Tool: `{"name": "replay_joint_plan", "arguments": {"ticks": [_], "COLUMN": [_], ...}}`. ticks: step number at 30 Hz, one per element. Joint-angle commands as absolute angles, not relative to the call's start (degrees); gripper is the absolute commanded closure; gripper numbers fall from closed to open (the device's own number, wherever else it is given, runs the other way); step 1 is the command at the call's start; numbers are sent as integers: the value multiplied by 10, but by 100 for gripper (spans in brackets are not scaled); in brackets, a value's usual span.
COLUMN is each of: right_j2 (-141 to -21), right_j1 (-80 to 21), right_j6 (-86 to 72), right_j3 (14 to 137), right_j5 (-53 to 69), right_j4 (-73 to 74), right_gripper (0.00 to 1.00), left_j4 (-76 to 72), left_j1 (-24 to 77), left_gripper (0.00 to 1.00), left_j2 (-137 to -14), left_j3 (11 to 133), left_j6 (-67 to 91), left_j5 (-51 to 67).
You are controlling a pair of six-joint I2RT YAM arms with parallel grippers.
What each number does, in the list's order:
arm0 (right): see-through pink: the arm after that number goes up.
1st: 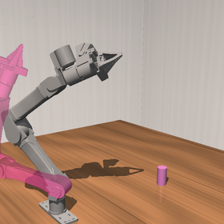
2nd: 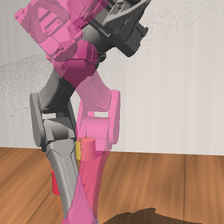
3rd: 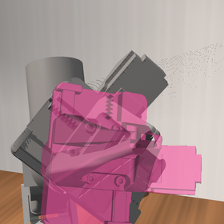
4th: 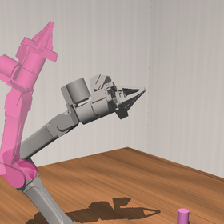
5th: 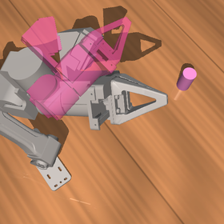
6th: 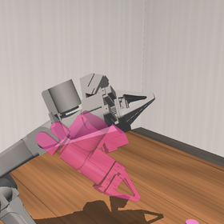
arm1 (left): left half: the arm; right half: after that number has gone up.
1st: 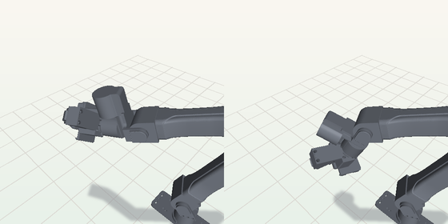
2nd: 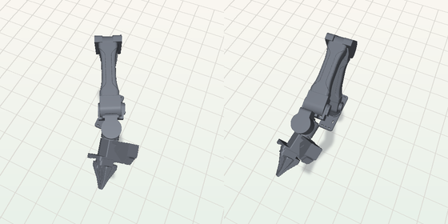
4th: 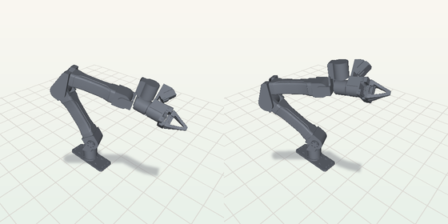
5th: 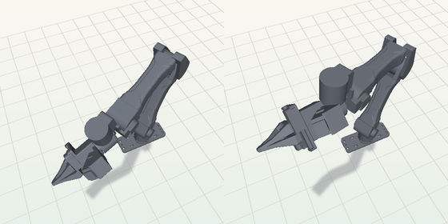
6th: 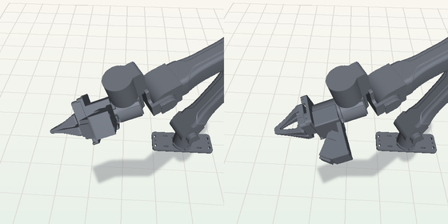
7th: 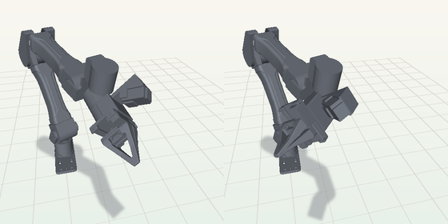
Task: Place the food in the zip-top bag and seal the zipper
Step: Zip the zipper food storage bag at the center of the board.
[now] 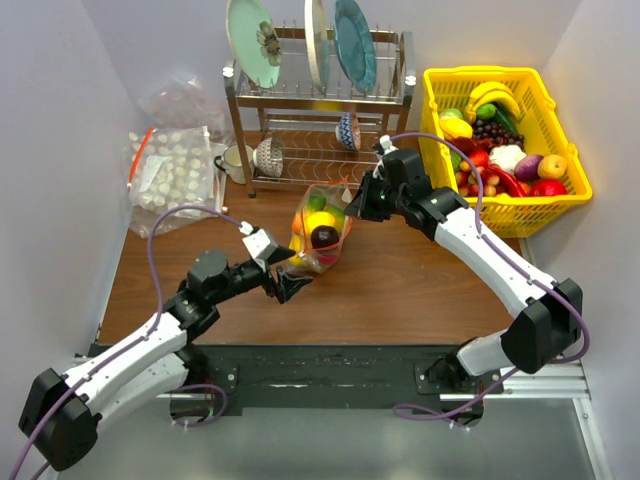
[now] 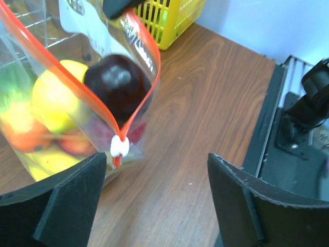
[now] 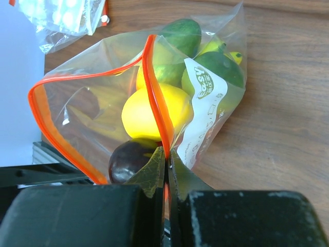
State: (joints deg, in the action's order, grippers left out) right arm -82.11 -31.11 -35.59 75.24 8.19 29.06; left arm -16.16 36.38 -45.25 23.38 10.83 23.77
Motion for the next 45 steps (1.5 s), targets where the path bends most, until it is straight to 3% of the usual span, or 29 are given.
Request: {"name": "replay_joint_plan", "arguments": {"ticks": [1, 10, 18, 23, 26, 27, 29, 43, 45], "right_j2": [-800, -806, -804, -799, -798, -797, -795, -760, -752], "right_j1": [-313, -312, -311, -311, -311, -311, -309, -308, -308], "right_j6": [-361, -352, -354, -359, -358, -359, -358, -251, -226], "right_j3": [779, 787, 787, 780, 779, 778, 777, 792, 790], "right_j5": [105, 132, 145, 148, 147, 146, 142, 113, 120], "right_j4": [268, 272, 267, 265, 265, 265, 271, 346, 355], "right_gripper": [100, 100, 100, 100, 100, 100, 100, 99, 85], "left_j4": [-324, -449, -473, -487, -487, -480, -453, -171, -149], "left_j1": [383, 424, 424, 425, 425, 424, 424, 425, 425], "left_gripper": [24, 46, 48, 62, 82, 93, 100, 100, 100], "left_j2": [-442, -483, -511, -529, -535, -537, -533, -465, -464], "left_j3": [184, 120, 118, 118, 120, 123, 135, 301, 314], "left_j6": [91, 48, 32, 21, 16, 17, 14, 11, 3], "left_j5": [174, 87, 40, 33, 47, 50, 57, 61, 70]}}
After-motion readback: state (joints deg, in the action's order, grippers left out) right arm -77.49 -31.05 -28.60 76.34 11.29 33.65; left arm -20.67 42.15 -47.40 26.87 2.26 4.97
